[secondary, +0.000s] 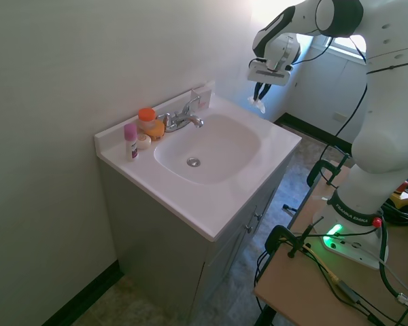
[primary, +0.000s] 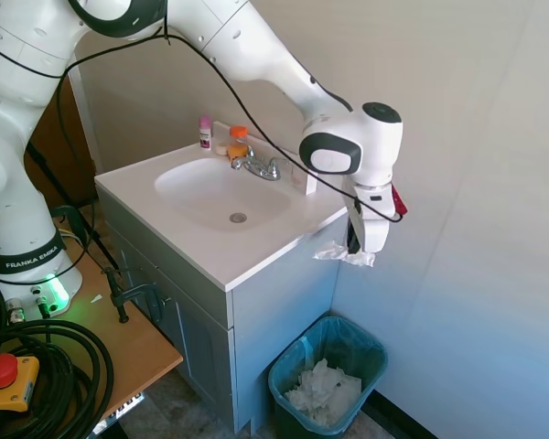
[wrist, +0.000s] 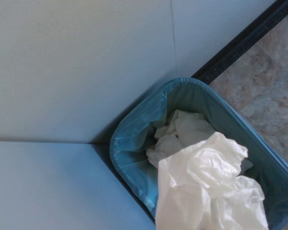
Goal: Throw the tissue in the trash bin
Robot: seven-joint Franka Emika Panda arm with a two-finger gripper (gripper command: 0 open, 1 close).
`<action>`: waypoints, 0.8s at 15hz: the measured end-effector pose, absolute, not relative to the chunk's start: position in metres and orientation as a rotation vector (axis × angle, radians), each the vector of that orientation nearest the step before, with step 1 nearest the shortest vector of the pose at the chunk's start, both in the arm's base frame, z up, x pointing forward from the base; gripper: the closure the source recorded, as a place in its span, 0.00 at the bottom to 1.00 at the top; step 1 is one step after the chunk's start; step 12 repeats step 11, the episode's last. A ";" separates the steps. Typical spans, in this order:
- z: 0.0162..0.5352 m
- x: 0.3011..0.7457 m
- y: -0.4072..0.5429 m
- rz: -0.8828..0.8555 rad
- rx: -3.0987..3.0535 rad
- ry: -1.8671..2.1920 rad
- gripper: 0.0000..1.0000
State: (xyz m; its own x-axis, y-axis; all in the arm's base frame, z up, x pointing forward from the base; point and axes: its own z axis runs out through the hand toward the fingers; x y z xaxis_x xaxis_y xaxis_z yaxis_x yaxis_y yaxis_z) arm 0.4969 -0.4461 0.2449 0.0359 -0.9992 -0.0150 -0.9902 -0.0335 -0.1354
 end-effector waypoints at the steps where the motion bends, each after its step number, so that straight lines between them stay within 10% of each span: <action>1: 0.245 0.497 -0.446 -0.125 -2.191 2.098 0.00; 12: 0.310 0.431 -0.403 -0.227 -2.288 1.955 0.00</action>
